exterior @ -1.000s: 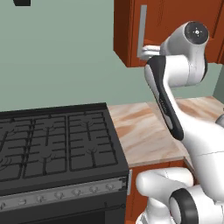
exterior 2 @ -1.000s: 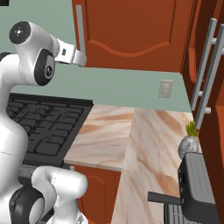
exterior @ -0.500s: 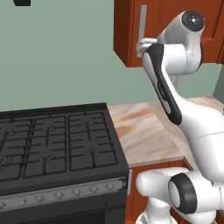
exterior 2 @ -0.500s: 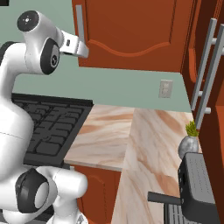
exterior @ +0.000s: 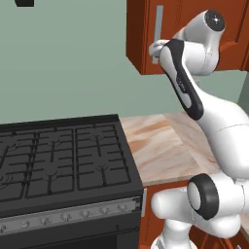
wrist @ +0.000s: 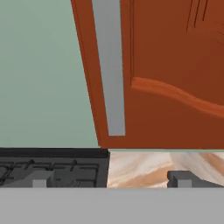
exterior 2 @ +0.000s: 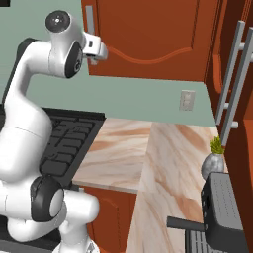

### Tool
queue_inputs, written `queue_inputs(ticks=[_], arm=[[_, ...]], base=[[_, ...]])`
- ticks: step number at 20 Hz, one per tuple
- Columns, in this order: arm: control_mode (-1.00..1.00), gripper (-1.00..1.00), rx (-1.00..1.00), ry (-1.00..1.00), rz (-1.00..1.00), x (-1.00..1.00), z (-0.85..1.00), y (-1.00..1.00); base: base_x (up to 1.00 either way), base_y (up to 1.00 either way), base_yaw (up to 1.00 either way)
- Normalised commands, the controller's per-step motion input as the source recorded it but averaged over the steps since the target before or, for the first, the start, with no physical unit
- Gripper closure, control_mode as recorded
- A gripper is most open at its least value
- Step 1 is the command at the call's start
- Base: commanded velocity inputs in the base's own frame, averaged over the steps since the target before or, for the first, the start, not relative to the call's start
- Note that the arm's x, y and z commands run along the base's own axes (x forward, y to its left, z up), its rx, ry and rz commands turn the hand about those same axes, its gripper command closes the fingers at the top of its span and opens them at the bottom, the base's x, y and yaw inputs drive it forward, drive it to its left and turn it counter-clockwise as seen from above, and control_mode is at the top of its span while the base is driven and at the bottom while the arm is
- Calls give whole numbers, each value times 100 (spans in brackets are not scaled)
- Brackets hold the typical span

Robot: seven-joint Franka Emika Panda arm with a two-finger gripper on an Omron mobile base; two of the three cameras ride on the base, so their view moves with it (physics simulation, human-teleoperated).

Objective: Get the candle and the beer from the cabinet and move them to the dining counter.

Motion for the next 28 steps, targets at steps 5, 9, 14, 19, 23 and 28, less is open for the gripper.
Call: queue_inputs(ticks=[5, 9, 14, 19, 23, 28], arm=[[-100, -100, 0, 0, 3, 57, 0, 4], [-100, -100, -1, 0, 0, 59, 4, 14], [-100, -100, 0, 2, 0, 54, 1, 4], [-100, -100, -4, 0, 0, 34, 0, -2], [-100, -100, -7, -1, 0, 32, 0, 3], [-100, 100, -7, -9, 0, 35, -5, 16]], base=[[0, 0, 0], [0, 0, 0], [0, 0, 0], [0, 0, 0], [0, 0, 0], [0, 0, 0]])
